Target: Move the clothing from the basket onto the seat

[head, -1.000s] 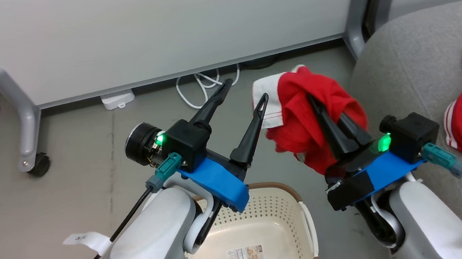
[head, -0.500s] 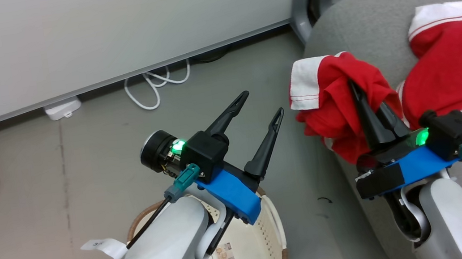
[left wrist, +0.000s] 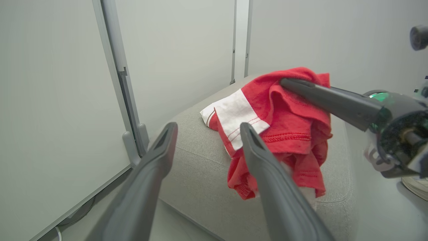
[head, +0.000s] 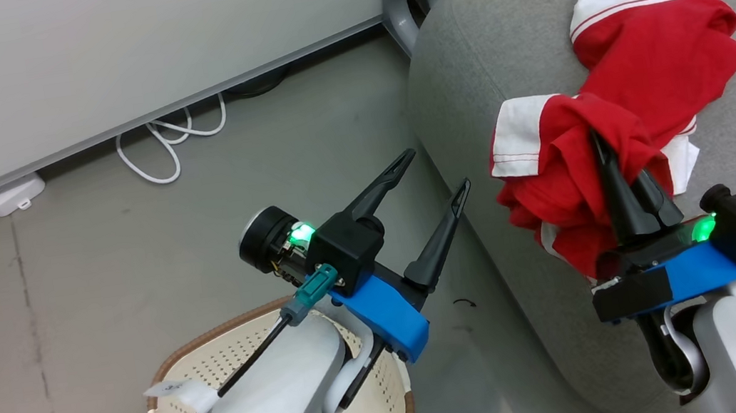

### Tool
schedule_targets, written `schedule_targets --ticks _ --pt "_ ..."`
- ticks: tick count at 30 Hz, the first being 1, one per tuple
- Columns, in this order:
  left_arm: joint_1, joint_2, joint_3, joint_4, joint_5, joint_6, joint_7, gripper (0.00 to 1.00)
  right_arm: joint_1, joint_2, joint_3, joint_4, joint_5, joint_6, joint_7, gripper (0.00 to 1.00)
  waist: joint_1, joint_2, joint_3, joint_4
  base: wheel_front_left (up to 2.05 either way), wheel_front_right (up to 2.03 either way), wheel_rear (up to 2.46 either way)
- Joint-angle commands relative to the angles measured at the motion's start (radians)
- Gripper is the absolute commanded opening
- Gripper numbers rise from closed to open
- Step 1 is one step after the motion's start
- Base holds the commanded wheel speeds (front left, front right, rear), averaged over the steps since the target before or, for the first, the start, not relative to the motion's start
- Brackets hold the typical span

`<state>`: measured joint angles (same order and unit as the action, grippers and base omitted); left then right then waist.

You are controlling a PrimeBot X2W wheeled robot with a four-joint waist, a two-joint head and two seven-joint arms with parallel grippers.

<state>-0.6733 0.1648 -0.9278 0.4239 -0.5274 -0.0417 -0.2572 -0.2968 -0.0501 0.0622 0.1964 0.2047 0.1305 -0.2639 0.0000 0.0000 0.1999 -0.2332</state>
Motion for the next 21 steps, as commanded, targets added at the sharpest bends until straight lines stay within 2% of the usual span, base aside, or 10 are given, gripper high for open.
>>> schedule_targets --ticks 1,6,11,21 --pt "-0.009 0.002 -0.002 0.002 0.004 0.002 -0.004 1.0 0.009 -0.001 -0.002 -0.011 -0.002 0.0 -0.001 0.0 0.0 0.0 0.005 -0.006 0.0 0.0 0.0" --pt "-0.013 0.005 0.0 -0.004 0.01 0.005 -0.006 1.0 -0.013 -0.001 -0.02 -0.03 -0.009 0.0 -0.001 0.0 0.0 0.0 0.019 -0.009 0.0 0.0 0.0" --pt "-0.034 0.02 0.007 -0.02 0.022 0.013 -0.006 1.0 -0.113 -0.007 -0.032 -0.054 -0.043 0.0 -0.001 0.0 0.0 0.0 0.066 -0.01 0.0 0.0 0.0" --pt "-0.121 0.054 0.01 -0.085 0.061 0.024 0.02 1.0 -0.44 -0.123 -0.19 -0.104 -0.072 0.0 -0.001 0.0 0.0 0.0 0.272 0.019 0.0 0.0 0.0"
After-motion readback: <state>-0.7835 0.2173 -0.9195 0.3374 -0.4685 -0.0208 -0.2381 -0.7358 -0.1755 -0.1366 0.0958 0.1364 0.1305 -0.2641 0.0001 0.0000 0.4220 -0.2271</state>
